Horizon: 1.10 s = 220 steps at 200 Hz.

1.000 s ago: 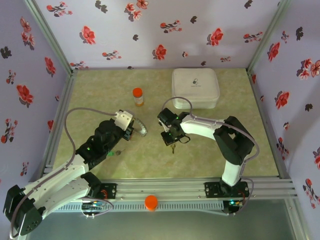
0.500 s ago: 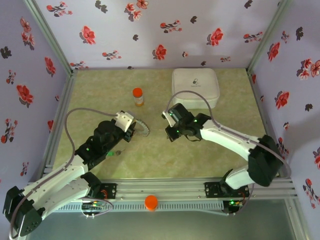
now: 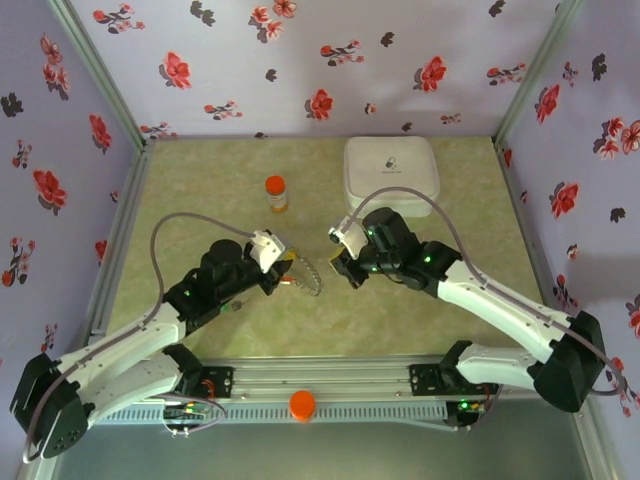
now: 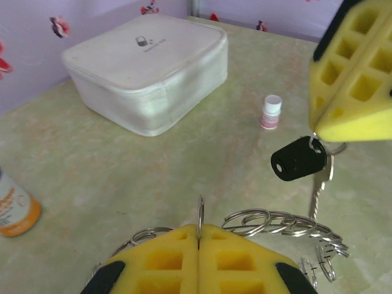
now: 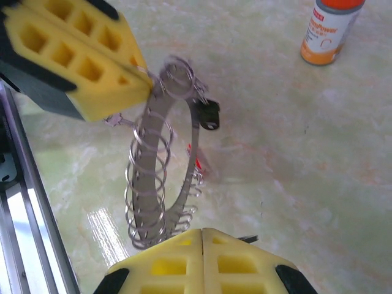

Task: Put the keys on the keyring

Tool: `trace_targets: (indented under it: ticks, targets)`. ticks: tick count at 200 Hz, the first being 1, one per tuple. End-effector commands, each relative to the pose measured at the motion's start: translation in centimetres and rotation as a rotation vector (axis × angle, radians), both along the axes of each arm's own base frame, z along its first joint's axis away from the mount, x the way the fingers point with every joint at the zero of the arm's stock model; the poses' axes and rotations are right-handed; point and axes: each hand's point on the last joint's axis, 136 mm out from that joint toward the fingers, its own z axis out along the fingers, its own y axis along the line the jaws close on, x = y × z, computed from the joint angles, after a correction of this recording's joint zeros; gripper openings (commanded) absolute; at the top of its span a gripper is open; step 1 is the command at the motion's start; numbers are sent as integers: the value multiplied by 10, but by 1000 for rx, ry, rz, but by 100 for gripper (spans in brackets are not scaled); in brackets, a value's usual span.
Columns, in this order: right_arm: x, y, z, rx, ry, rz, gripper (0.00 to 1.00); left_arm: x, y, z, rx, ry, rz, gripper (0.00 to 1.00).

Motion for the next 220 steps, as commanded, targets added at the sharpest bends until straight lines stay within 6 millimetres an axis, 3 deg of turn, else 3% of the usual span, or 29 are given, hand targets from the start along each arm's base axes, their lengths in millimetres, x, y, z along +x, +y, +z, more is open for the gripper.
trace_targets:
  ticks: [1, 56, 111, 191, 220]
  targets:
    - [4, -2, 21, -10, -88, 12, 0, -2, -14, 24, -94, -14, -42, 0]
    - [23, -6, 41, -19, -209, -24, 0, 4, -20, 27, -131, 20, -22, 0]
    - [5, -2, 29, -8, -77, 66, 0, 3, -19, 27, -130, 18, -25, 0]
    - [-10, 17, 38, 87, -9, 170, 0, -5, -31, 23, -139, 41, -79, 0]
    - [-6, 22, 37, 90, -14, 170, 0, -12, -36, 21, -139, 59, -123, 0]
